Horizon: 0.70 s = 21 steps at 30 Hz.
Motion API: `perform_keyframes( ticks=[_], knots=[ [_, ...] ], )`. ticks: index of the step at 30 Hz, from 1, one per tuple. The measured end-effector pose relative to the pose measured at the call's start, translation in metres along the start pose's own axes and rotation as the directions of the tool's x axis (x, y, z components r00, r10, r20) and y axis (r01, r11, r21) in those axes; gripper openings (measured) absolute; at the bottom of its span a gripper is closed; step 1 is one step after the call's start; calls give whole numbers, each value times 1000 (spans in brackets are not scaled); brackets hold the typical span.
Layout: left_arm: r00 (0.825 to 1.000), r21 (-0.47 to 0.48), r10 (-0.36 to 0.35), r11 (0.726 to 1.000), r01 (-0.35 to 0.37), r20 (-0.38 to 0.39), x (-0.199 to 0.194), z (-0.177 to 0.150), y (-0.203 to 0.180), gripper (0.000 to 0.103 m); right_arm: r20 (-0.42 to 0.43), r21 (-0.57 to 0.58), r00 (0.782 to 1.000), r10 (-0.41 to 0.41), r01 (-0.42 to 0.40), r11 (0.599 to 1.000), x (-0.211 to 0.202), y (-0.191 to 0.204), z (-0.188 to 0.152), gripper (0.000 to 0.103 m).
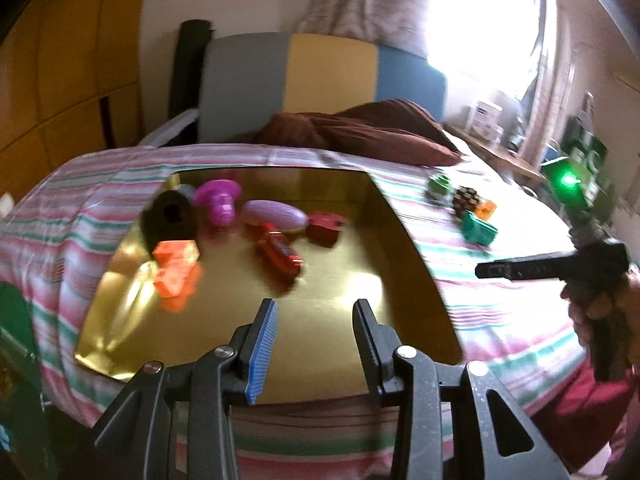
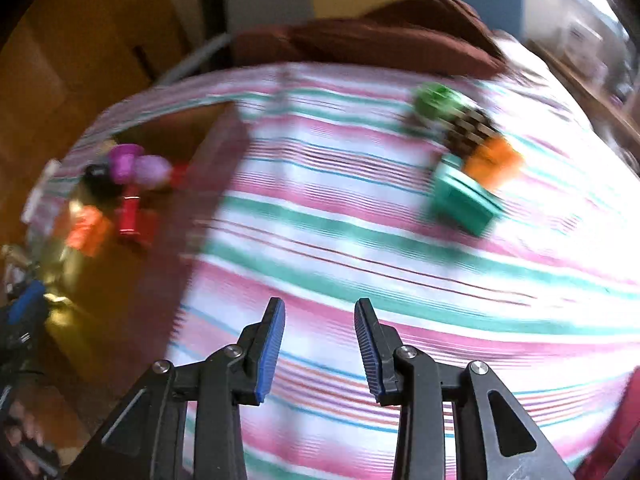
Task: Organize rigid objects
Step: 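Move both grippers from the tray back toward the remaining toys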
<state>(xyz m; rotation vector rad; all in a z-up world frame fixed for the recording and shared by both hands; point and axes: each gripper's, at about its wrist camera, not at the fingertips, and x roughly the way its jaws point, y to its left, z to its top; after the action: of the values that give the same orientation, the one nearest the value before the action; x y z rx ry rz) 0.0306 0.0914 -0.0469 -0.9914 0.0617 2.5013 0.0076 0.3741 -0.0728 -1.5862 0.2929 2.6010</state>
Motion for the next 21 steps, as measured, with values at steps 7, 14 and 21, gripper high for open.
perform_keyframes(
  ticks=[7,14,21],
  knots=[
    [998,103,-57,993,57,-6,0,6,-46,39,4,97,990,-139,138,986,0,-92,20,37],
    [994,149,-101,983,106,-37,8,13,-81,39,130,259,982,-140,103,960,-8,-148,60,37],
    [992,191,-110,974,118,-55,7,10,-98,39,147,344,988,-41,-12,939,12,-158,88,43]
  ],
)
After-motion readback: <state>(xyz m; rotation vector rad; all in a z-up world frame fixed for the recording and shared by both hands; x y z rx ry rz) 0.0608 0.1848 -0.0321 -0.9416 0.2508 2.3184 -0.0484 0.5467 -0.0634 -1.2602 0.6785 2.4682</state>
